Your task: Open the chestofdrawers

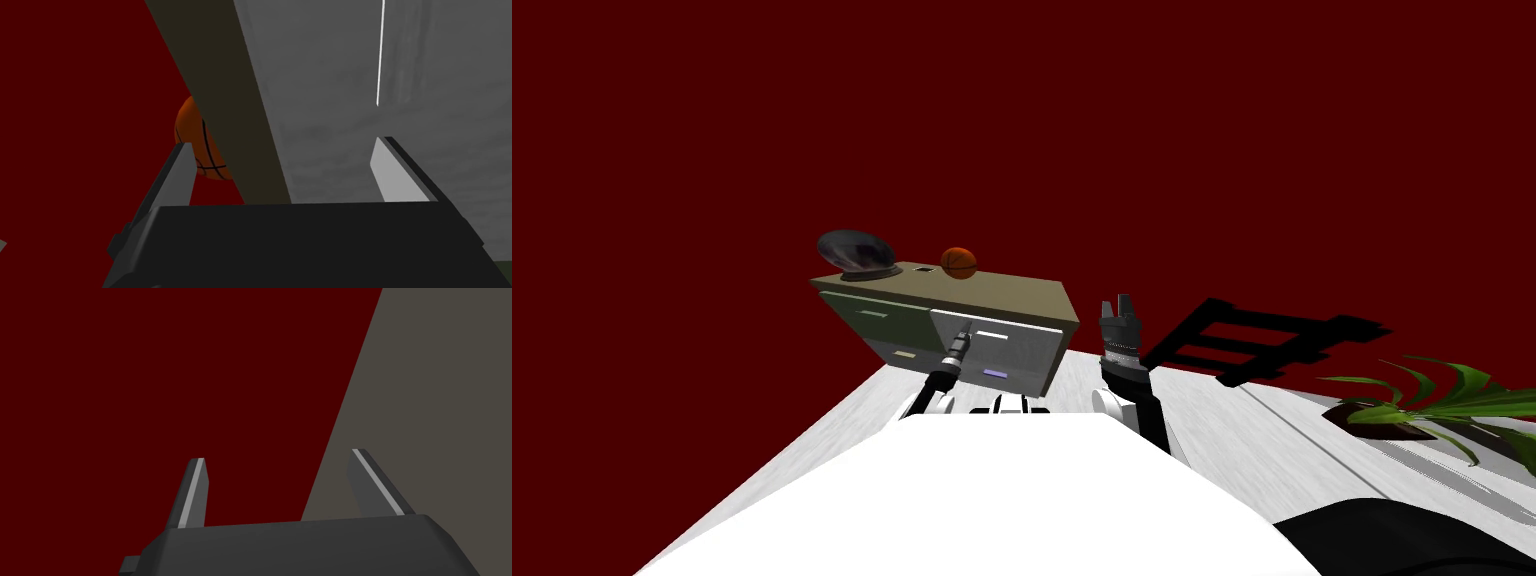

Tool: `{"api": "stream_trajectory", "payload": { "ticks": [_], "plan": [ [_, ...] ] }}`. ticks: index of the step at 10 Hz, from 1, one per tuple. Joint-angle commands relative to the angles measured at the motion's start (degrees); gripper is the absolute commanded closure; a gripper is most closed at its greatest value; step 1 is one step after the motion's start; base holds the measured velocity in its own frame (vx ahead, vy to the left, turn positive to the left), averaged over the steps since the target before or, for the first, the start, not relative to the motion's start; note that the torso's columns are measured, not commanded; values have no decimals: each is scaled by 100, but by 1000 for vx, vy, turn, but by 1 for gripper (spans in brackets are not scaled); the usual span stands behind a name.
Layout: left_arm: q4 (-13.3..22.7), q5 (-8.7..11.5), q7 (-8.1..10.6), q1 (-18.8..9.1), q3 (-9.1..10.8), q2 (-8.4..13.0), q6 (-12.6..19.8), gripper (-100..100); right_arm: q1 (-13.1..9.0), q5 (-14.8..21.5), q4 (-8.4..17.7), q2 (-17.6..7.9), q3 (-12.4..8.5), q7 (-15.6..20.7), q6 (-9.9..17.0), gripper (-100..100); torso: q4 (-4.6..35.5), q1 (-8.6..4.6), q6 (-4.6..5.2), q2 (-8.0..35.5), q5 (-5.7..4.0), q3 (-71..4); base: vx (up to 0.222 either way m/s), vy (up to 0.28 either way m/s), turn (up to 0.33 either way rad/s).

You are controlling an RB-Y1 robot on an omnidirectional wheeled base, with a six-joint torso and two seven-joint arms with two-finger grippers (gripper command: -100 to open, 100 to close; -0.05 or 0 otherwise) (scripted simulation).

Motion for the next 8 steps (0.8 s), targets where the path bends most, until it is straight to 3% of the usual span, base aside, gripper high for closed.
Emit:
{"api": "stream_trajectory", "payload": {
  "ticks": [1, 5, 6, 8],
  "plan": [
    [369, -64, -3, -129, -81, 9, 166, -100, 0, 0, 0, 0, 0, 0, 0, 0, -1, -1, 1, -2, 0, -1, -16, 7, -67],
    [775, -124, 2, -272, -161, 3, 336, -100, 0, 0, 0, 0, 0, 0, 0, 0, 0, -1, 1, 1, 0, 0, -16, 4, -46],
    [743, -112, 3, -265, -139, 1, 277, -100, 0, 0, 0, 0, 0, 0, 0, 0, 0, -2, 1, 0, 0, 0, -7, 0, -12],
    [919, -139, -72, -549, 37, -170, 425, -100, 0, 0, 0, 0, 0, 0, 0, 0, -2, 2, 3, -8, 0, -5, 25, 15, -119]
  ]
}}
